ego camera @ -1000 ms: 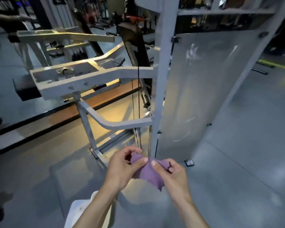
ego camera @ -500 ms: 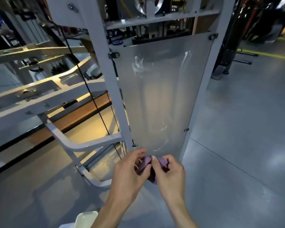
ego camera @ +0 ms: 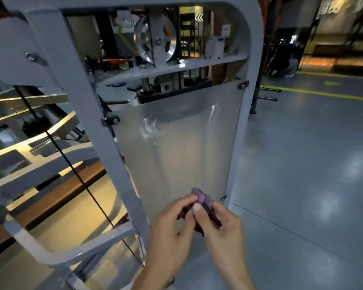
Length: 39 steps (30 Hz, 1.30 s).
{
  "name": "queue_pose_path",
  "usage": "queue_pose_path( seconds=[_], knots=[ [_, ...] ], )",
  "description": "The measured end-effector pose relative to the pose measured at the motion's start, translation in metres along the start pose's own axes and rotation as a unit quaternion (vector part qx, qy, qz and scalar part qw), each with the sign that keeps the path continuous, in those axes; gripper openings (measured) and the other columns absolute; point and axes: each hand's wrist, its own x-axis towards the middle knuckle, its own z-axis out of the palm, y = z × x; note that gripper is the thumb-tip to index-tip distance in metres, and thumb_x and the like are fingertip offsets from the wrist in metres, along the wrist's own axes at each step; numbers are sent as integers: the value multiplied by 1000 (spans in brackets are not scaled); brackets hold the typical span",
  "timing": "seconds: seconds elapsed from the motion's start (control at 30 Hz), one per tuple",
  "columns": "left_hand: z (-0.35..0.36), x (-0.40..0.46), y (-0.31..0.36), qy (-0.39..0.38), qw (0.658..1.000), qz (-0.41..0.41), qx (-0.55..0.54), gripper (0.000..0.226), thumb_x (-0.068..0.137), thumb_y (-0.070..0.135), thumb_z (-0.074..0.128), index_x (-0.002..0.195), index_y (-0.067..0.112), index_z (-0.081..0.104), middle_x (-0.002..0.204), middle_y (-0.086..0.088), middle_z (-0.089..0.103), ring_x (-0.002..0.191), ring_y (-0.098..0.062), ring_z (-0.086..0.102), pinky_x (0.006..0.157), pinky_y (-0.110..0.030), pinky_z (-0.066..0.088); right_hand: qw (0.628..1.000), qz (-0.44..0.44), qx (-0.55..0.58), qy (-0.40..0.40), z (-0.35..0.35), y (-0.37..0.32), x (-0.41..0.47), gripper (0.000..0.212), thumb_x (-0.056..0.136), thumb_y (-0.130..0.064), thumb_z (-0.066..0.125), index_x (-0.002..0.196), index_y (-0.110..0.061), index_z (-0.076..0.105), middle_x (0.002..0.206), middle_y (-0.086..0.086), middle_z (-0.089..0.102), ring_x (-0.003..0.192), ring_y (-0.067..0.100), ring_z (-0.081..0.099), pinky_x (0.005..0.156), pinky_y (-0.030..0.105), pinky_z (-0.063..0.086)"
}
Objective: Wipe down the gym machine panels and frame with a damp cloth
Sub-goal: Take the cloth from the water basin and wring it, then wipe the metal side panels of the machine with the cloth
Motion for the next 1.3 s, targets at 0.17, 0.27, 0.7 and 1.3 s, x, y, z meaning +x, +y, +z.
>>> queue_pose_path(
  seconds=[0.17,0.27,0.7,1.3],
  knots=[
    [13,42,-5,-74,995,11,-61,34,101,15,55,129,29,68,120,12,75,113,-10,70,94,-20,53,997,-28,-31,67,-9,-1,41,11,88,-21,78,95,-14,74,87,7,78,85,32,75,83,56,60],
    [27,61,-10,-69,994,16,-82,36,101,18,53,128,36,69,122,8,75,116,-16,70,95,-22,53,995,-44,-20,82,-15,-1,66,7,90,-14,76,88,-13,70,81,10,76,73,23,72,71,43,61],
    [89,167,11,8,999,46,22,43,97,17,52,123,47,68,113,12,75,109,-13,72,95,-22,53,981,-148,-97,78,-86,-24,227,4,93,-22,75,97,-23,73,95,-3,70,87,14,66,76,42,57],
    [76,236,18,164,895,213,355,48,95,5,53,143,6,59,156,-2,50,148,-22,43,118,-53,37,870,-408,-246,129,-55,-87,334,23,82,0,76,104,-5,69,93,2,63,79,0,49,73,4,37]
  ],
)
